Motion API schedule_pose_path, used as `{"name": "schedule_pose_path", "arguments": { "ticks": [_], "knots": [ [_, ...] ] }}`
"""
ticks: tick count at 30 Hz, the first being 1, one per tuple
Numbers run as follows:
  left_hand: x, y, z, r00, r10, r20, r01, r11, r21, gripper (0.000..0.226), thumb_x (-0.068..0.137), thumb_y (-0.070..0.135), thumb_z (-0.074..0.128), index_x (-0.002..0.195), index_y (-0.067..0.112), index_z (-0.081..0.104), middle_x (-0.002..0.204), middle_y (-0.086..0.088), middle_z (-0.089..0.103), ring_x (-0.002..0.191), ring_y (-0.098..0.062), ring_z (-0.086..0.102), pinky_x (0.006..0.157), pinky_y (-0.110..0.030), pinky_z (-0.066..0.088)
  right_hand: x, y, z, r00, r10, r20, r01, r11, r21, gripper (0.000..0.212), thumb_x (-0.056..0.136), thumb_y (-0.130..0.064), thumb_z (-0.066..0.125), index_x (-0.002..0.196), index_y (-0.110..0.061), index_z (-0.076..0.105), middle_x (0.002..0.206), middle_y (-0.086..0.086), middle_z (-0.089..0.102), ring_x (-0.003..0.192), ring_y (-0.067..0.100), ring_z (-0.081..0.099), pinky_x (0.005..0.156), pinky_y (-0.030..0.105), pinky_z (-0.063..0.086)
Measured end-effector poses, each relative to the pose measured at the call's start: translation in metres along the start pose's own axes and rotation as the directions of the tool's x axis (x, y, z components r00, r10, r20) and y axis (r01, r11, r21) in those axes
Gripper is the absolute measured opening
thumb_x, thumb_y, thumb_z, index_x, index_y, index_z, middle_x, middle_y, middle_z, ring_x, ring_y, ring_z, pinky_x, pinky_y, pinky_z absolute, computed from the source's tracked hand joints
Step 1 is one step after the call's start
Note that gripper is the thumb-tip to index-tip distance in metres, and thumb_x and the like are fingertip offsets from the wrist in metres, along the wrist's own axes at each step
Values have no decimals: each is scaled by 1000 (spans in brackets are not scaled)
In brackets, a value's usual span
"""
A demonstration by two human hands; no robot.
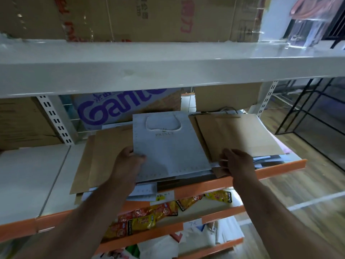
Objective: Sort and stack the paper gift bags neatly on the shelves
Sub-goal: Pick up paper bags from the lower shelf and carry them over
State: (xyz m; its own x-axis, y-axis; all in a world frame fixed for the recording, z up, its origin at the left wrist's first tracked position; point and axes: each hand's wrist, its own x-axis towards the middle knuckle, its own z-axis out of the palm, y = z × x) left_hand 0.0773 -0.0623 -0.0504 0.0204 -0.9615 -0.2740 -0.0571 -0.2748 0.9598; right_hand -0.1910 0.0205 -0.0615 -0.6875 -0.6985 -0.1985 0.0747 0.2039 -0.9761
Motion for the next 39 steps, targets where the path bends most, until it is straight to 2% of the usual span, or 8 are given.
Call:
{"name": "schedule_pose_path", "arguments": {
  "ticks": [8,12,16,22,27,30,33,39],
  "knots": [
    [-16,-1,75,999,23,-26,-21,998,57,30,89,8,67,116,21,64,108,-4,70,98,-30,67,91,-54,55,107,31,-114,979,-52,-196,-16,943,-332,21,60,-34,62,73,-19,55,68,-4,51,77,23,61,76,45,53],
    [-24,-2,112,1000,30,4,-31,999,32,26,91,5,64,110,24,64,106,0,70,98,-26,67,87,-46,55,166,58,-156,971,-46,-236,-42,934,-356,88,49,-49,60,131,-18,56,107,15,69,100,35,68,89,54,56],
    [-28,-3,138,999,21,25,-21,1000,7,36,93,3,62,125,19,57,111,-3,66,103,-29,63,79,-38,51,114,-2,-150,977,38,-212,-122,908,-400,77,75,-22,70,145,-7,44,99,14,67,64,24,62,69,41,60],
    [-32,-9,148,1000,-7,0,7,1000,4,39,93,3,62,129,16,56,119,-6,65,107,-31,62,93,-49,52,126,-4,-154,979,49,-200,-136,882,-452,62,71,-19,72,130,-8,54,82,5,61,71,28,66,80,49,60],
    [-33,-11,149,1000,1,-12,-1,1000,1,37,95,3,60,130,14,55,118,-8,64,105,-31,61,79,-38,51,143,6,-161,976,81,-204,-166,881,-444,35,65,-26,77,86,-4,59,68,12,62,64,31,65,71,51,61],
    [-32,-11,147,1000,-7,-24,7,1000,-6,38,95,4,61,130,16,55,117,-7,65,105,-31,62,82,-41,53,146,4,-163,969,136,-205,-157,983,-89,59,62,-22,84,113,0,64,90,15,64,86,29,66,79,45,61],
    [-31,-13,144,999,-11,-45,11,1000,-2,38,94,4,63,130,16,56,117,-7,66,106,-31,63,86,-44,54,146,-2,-162,969,206,-140,-168,956,242,41,80,-1,75,115,13,60,108,23,63,99,33,66,83,39,60],
    [-34,-16,140,997,-2,-76,4,1000,15,30,93,4,64,116,22,59,106,0,67,99,-27,65,80,-40,55,138,-1,-146,974,125,-187,-182,926,-330,39,72,-27,82,85,7,68,71,17,61,76,38,64,85,49,53]
  ]
}}
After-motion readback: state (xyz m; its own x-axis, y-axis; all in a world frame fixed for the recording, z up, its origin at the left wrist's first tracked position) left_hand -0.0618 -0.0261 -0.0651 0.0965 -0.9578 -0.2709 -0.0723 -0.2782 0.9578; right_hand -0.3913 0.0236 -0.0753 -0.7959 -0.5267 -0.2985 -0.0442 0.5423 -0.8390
